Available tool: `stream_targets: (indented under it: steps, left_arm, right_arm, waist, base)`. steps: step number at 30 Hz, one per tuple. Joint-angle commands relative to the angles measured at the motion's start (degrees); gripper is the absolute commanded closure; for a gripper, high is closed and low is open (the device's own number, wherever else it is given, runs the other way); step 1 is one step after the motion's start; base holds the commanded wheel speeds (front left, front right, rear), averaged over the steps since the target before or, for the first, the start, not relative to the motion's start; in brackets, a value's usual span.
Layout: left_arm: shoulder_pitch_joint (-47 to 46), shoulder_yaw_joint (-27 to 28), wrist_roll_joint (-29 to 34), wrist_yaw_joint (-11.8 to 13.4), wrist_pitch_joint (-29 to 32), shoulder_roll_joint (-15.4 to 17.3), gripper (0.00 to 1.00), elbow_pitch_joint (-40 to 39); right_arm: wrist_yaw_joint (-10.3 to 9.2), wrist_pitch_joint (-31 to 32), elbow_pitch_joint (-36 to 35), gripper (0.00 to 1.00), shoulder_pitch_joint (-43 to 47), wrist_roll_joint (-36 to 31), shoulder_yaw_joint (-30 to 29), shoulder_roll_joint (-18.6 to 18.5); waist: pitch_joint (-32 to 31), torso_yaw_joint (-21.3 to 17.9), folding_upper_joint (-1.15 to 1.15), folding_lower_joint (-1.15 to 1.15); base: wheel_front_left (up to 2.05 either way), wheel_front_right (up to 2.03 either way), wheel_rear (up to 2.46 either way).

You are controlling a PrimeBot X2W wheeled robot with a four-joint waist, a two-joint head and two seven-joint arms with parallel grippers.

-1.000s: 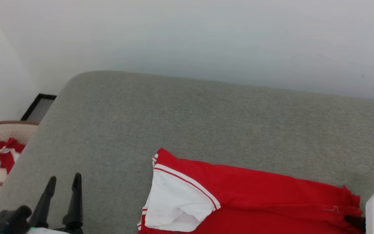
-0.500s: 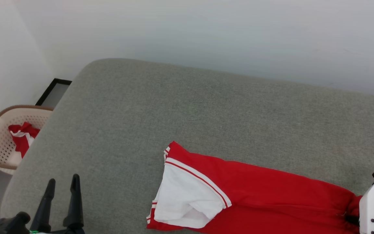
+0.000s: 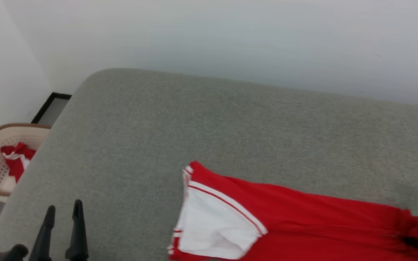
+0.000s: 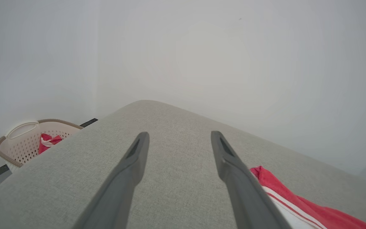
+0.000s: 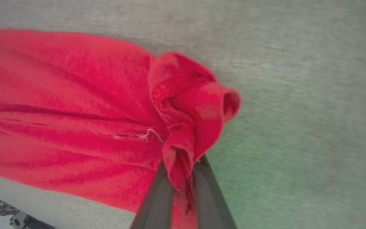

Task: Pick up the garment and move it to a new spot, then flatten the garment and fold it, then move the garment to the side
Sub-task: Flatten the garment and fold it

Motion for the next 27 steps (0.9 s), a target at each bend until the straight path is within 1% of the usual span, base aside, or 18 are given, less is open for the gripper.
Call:
stream_targets:
  steps: [1, 5, 10, 16, 21, 27]
  left_arm:
    - [0.58, 0.14, 0.52, -0.4, 0.01, -0.19, 0.0, 0.05]
    - [0.85, 0.35, 0.82, -1.45, 0.01, -0.32, 0.0, 0.15]
    - [1.05, -0.01, 0.12, -2.64, 0.01, 0.09, 0.0, 0.31]
    - [1.24, -0.29, -0.39, -3.21, 0.01, 0.5, 0.0, 0.72]
    - [1.31, -0.11, -0.77, -3.38, 0.01, 0.51, 0.0, 1.02]
    - [1.38, -0.14, -0.94, -3.47, 0.01, 0.47, 0.0, 1.52]
  right_arm:
    - [-0.1, -0.25, 0.61, 1.0, -0.36, -0.28, -0.02, -0.94]
    - [-0.09, -1.57, 2.91, 1.0, -1.06, 0.34, -0.46, -4.12]
    - [-0.09, -3.31, 6.53, 1.0, -2.35, -0.39, -0.77, -6.72]
    - [-0.09, -4.56, 9.0, 1.0, -3.67, -0.93, 0.47, -7.11]
    - [-0.08, -4.38, 6.55, 1.0, -4.27, -0.28, 2.79, -6.74]
    - [-0.08, -2.21, -2.08, 1.0, -3.01, 6.22, 4.52, -5.1]
  waist:
    - [-0.58, -0.72, 0.0, 0.0]
    - [-1.14, -1.99, 0.0, 0.0]
    - [-1.8, -3.71, 0.0, 0.0]
    - [-2.68, -5.59, 0.0, 0.0]
    - [-3.22, -6.8, 0.0, 0.0]
    - [-3.9, -7.42, 0.0, 0.0]
  base:
    - [0.0, 0.0, 0.0]
    - [0.0, 0.0, 0.0]
    - [0.0, 0.0, 0.0]
    - [0.0, 0.0, 0.0]
    - [0.0, 0.0, 0.0]
    - [0.0, 0.0, 0.0]
